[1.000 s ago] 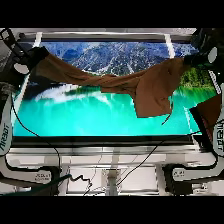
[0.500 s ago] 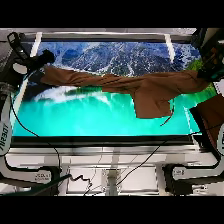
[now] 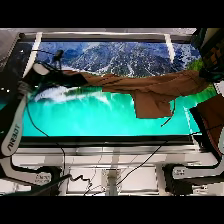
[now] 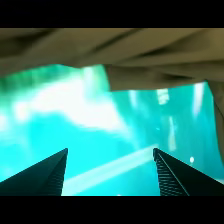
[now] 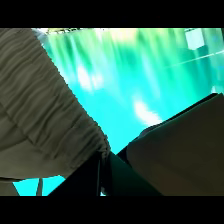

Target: Fold the clothes and pants, and hang the long-sleeved shirts on hangers.

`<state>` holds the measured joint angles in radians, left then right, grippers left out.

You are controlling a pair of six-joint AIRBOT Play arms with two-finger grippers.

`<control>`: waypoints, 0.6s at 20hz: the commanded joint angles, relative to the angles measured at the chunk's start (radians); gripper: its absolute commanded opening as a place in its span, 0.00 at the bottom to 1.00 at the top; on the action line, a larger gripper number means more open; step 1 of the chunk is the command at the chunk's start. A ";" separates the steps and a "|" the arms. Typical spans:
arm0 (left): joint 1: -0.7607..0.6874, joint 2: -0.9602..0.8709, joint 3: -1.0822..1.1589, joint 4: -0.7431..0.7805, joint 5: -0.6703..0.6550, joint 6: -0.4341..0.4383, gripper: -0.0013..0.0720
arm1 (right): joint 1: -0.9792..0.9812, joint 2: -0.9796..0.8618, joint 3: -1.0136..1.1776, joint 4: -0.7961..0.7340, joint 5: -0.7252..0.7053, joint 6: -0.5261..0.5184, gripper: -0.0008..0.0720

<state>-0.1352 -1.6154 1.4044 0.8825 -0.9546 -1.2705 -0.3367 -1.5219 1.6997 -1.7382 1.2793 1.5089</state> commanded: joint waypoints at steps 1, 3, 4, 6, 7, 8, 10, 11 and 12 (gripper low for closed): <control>-0.113 -0.077 0.000 0.006 0.124 -0.185 0.77 | -0.001 0.001 0.000 0.023 -0.013 0.000 0.05; -0.131 -0.129 0.000 -0.006 0.165 -0.263 0.77 | -0.001 0.001 0.000 0.025 -0.015 0.000 0.05; -0.136 -0.150 0.000 -0.016 0.166 -0.264 0.76 | -0.001 0.001 0.000 0.025 -0.017 0.000 0.05; -0.140 -0.185 0.000 -0.051 0.177 -0.263 0.76 | -0.001 0.001 0.000 0.026 -0.023 0.000 0.05; -0.139 -0.199 0.000 -0.080 0.190 -0.263 0.76 | -0.001 0.001 0.000 0.026 -0.024 0.000 0.05; -0.140 -0.211 0.000 -0.097 0.209 -0.263 0.76 | -0.001 0.001 0.000 0.026 -0.024 0.000 0.05; -0.139 -0.232 0.000 -0.122 0.239 -0.263 0.76 | -0.001 0.001 0.000 0.026 -0.023 0.000 0.05; -0.139 -0.242 0.001 -0.148 0.253 -0.263 0.75 | -0.001 0.001 0.000 0.026 -0.023 0.000 0.05; -0.140 -0.251 0.002 -0.180 0.267 -0.263 0.69 | -0.001 0.001 0.000 0.026 -0.023 0.000 0.05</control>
<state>-0.2714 -1.8351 1.4048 0.7765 -0.7357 -1.5211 -0.3370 -1.5219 1.6997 -1.7138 1.2575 1.5085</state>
